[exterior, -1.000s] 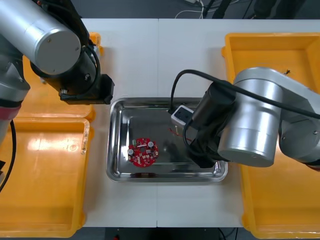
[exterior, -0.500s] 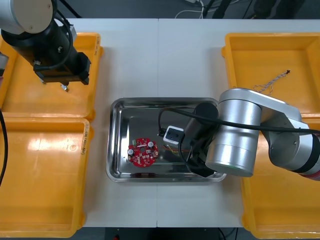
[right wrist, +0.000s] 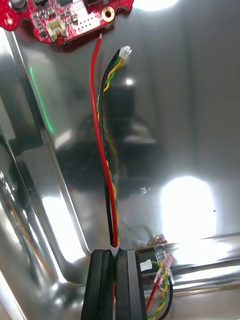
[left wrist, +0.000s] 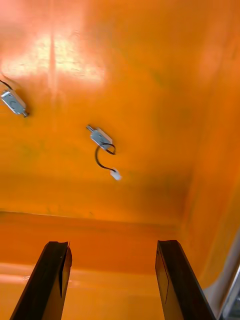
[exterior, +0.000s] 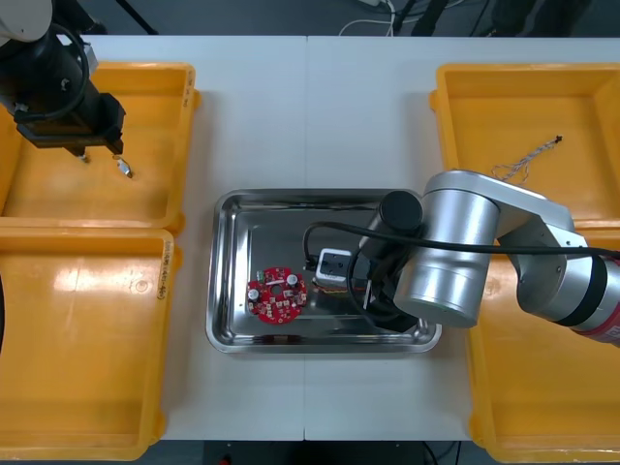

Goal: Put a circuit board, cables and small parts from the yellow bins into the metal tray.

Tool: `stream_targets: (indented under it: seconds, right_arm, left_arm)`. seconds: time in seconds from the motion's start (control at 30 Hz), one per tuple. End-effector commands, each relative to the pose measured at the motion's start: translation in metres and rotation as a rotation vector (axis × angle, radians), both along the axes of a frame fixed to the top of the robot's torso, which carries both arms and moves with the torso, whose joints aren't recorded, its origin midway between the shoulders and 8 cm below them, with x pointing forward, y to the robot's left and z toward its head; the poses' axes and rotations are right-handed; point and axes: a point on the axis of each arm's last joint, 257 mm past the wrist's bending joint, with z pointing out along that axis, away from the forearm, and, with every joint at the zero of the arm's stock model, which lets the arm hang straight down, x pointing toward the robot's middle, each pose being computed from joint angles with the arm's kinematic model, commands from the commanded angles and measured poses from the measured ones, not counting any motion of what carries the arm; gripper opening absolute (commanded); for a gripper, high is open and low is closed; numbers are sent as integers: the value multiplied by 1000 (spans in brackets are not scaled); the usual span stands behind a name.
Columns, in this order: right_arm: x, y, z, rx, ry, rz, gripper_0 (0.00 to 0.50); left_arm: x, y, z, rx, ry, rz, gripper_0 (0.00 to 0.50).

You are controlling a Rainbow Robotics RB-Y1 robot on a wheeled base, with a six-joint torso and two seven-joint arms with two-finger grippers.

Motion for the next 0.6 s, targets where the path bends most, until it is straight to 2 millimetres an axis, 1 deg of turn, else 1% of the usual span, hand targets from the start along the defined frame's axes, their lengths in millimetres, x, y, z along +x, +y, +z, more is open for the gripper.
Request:
stream_targets:
  seconds: [0.03, 0.2, 0.3, 0.6]
  right_arm:
    - [3, 3, 3, -35, -30, 83, 0]
    - [-2, -7, -7, -57, -17, 93, 0]
    - [-4, -9, -12, -57, -10, 97, 0]
    - [3, -8, -9, -56, -40, 102, 0]
  left_arm:
    - [26, 32, 48, 82, -117, -85, 500]
    - [39, 52, 47, 93, -148, -81, 500]
    - [46, 58, 45, 71, -169, -67, 500]
    - [64, 78, 39, 95, -220, -36, 500]
